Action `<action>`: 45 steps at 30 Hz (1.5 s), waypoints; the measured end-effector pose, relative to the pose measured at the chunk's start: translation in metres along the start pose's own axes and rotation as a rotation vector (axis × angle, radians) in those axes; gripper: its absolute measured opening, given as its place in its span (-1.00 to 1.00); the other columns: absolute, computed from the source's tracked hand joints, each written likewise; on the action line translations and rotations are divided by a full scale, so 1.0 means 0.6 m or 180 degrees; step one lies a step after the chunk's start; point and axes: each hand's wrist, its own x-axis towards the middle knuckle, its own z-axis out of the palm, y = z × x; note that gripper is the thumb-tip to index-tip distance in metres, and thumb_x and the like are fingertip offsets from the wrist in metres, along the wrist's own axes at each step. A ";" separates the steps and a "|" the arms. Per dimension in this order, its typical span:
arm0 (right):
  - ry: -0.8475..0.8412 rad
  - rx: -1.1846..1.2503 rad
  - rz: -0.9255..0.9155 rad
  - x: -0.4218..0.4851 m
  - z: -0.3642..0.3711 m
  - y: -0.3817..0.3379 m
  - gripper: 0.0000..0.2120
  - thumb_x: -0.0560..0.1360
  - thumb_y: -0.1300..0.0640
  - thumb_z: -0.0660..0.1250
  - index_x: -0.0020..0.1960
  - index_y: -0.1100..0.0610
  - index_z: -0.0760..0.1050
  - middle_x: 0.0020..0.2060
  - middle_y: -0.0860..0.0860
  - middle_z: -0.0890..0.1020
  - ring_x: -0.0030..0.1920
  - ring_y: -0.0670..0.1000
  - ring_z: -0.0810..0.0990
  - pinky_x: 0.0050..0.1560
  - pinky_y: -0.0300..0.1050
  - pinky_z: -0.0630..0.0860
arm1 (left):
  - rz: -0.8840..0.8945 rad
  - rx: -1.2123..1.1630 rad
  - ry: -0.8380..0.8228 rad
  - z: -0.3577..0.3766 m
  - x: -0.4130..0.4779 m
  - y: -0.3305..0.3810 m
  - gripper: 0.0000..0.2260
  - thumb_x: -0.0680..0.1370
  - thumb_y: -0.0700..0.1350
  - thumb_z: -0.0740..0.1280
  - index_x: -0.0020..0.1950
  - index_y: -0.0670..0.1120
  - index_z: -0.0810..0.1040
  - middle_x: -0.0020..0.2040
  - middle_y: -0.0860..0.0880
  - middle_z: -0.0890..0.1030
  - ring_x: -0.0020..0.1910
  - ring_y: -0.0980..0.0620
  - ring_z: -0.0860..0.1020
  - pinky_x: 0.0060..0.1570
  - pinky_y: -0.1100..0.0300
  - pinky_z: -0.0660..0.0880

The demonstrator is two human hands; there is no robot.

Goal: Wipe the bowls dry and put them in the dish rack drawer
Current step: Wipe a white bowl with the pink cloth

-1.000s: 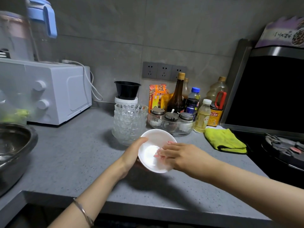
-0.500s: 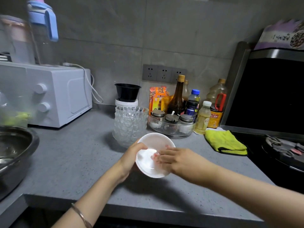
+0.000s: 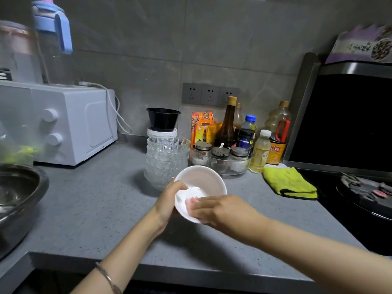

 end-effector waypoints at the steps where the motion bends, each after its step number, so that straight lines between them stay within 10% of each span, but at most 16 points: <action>1: -0.0117 -0.0314 -0.0374 -0.008 -0.004 0.021 -0.77 0.46 0.18 0.38 0.11 0.10 0.62 0.12 0.00 0.64 0.16 0.06 0.60 0.12 -0.03 0.55 | -0.0107 0.0210 -0.0132 -0.008 -0.002 0.004 -0.56 0.22 -0.01 0.26 0.02 -0.17 0.58 -0.13 -0.14 0.61 -0.12 -0.08 0.54 -0.11 0.11 0.43; 6: -0.0346 -0.1065 -0.0821 0.008 -0.031 0.066 -0.62 0.28 0.20 0.57 0.09 0.11 0.65 0.10 0.00 0.66 0.13 0.08 0.62 0.19 0.01 0.52 | -0.0180 0.0243 -0.0462 -0.016 -0.001 0.014 -0.56 0.18 -0.01 0.32 0.02 -0.13 0.60 -0.17 -0.10 0.66 -0.15 -0.05 0.58 -0.12 0.14 0.47; 12: 0.0306 -0.0492 0.0403 0.031 -0.003 0.005 -0.81 0.33 0.18 0.52 -0.09 0.14 0.59 -0.34 0.03 0.65 -0.40 0.12 0.62 -0.53 -0.17 0.46 | 0.0294 -0.0495 -0.0109 0.022 0.003 -0.007 -0.54 0.24 -0.09 0.34 0.15 -0.03 0.53 -0.06 -0.11 0.62 -0.10 -0.03 0.58 -0.25 0.11 0.56; 15: 0.0264 0.0206 0.0740 0.031 0.006 -0.016 -0.91 0.48 0.12 0.36 -0.05 0.12 0.58 -0.16 0.06 0.67 -0.18 0.17 0.63 -0.30 -0.03 0.54 | 0.0305 -0.0454 0.0111 0.023 0.006 -0.010 -0.60 0.28 -0.05 0.28 0.09 -0.10 0.56 -0.06 -0.15 0.61 -0.06 -0.08 0.56 -0.14 0.07 0.52; 20: -0.0387 -0.0642 -0.0630 -0.005 -0.027 0.042 -0.71 0.38 0.22 0.47 0.10 0.13 0.63 0.14 0.04 0.64 0.13 0.10 0.61 0.13 0.02 0.56 | -0.0008 0.0523 -0.0269 -0.009 -0.008 0.014 -0.79 0.31 -0.08 0.23 -0.15 -0.13 0.53 -0.28 -0.09 0.56 -0.24 -0.03 0.49 -0.21 0.17 0.41; 25: -0.0381 -0.1292 -0.0635 0.016 -0.038 0.035 -0.59 0.15 0.25 0.61 -0.01 0.20 0.67 -0.05 0.09 0.70 -0.12 0.12 0.69 -0.14 -0.02 0.64 | -0.0037 0.0488 -0.0356 -0.017 -0.001 0.025 -0.60 0.20 0.01 0.29 -0.03 -0.10 0.59 -0.16 -0.11 0.63 -0.13 -0.06 0.55 -0.08 0.11 0.44; 31: -0.0145 -0.0215 0.0927 0.036 -0.003 -0.016 -0.76 0.57 0.15 0.21 0.21 0.12 0.49 0.00 0.09 0.65 -0.05 0.20 0.60 -0.08 0.07 0.54 | 0.0343 -0.0327 -0.0167 0.021 0.000 0.000 -0.61 0.26 -0.10 0.26 0.08 0.05 0.53 -0.11 -0.06 0.60 -0.13 0.00 0.56 -0.23 0.08 0.52; 39: -0.0710 -0.0881 -0.0833 -0.008 -0.034 0.055 -0.70 0.33 0.21 0.50 0.07 0.14 0.64 0.13 0.03 0.64 0.15 0.09 0.61 0.18 0.02 0.53 | 0.0059 0.0540 -0.0405 0.001 -0.009 0.014 -0.74 0.23 -0.06 0.19 -0.15 -0.07 0.55 -0.30 0.00 0.58 -0.19 -0.01 0.48 -0.21 0.16 0.38; 45: -0.0797 -0.1286 -0.0153 0.015 -0.037 0.013 -0.65 0.43 0.28 0.37 0.22 0.26 0.51 0.04 0.13 0.65 -0.07 0.17 0.65 -0.15 0.02 0.60 | 0.0207 0.0172 -0.0375 0.015 -0.004 0.021 -0.67 0.25 -0.05 0.26 0.00 -0.01 0.56 -0.14 -0.07 0.62 -0.13 -0.01 0.55 -0.13 0.12 0.47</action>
